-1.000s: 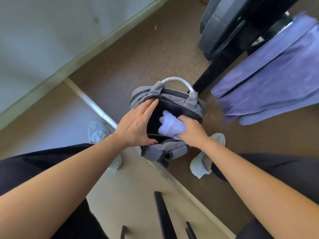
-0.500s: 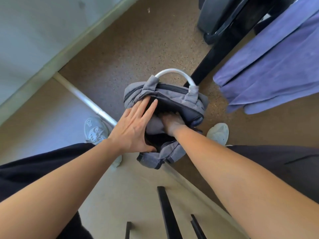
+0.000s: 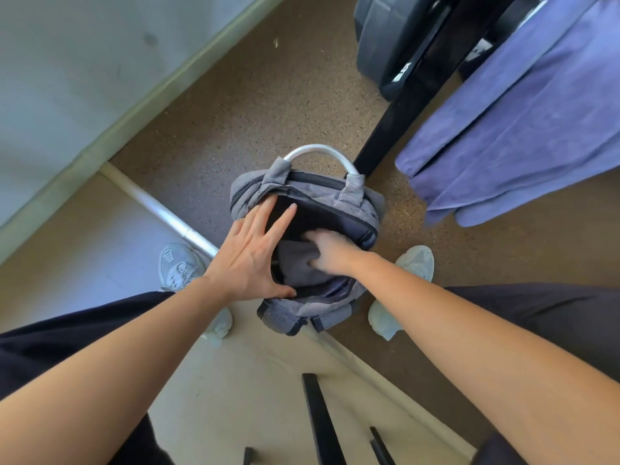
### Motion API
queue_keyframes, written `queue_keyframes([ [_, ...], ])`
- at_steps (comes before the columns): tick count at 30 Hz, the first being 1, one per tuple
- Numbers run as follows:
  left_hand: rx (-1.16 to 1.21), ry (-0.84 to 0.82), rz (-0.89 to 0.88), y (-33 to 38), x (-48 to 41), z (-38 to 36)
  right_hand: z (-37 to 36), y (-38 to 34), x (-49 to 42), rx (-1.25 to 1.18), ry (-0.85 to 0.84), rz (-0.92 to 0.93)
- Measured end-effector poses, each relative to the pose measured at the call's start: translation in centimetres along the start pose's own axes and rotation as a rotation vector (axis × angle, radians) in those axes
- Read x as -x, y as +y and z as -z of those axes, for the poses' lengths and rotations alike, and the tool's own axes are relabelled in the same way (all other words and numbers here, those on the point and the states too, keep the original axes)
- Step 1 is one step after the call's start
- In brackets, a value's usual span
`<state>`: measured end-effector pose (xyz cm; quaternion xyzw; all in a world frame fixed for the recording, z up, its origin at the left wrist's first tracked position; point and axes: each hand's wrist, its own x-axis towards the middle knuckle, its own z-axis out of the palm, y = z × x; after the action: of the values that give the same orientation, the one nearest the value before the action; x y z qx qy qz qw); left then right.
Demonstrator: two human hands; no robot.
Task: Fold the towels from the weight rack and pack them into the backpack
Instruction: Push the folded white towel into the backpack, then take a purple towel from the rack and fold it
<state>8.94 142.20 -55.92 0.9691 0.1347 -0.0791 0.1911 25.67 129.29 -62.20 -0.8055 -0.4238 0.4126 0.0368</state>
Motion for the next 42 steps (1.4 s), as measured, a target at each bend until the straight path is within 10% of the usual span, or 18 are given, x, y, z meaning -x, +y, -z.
queue_keyframes([
  [11,0.035,0.107,0.08,2.0,-1.1,2.1,7.6,-1.5,13.7,-0.254,0.245,0.209],
  [25,0.746,0.159,0.209,14.6,-6.7,9.8,16.2,7.6,20.7,-1.149,1.366,-0.269],
  [36,0.704,0.308,0.036,27.0,-18.1,13.8,19.1,10.1,21.5,-0.897,1.346,-0.038],
  [42,0.311,0.383,-0.267,28.5,-20.5,14.3,21.3,11.2,25.0,-1.468,1.396,0.227],
])
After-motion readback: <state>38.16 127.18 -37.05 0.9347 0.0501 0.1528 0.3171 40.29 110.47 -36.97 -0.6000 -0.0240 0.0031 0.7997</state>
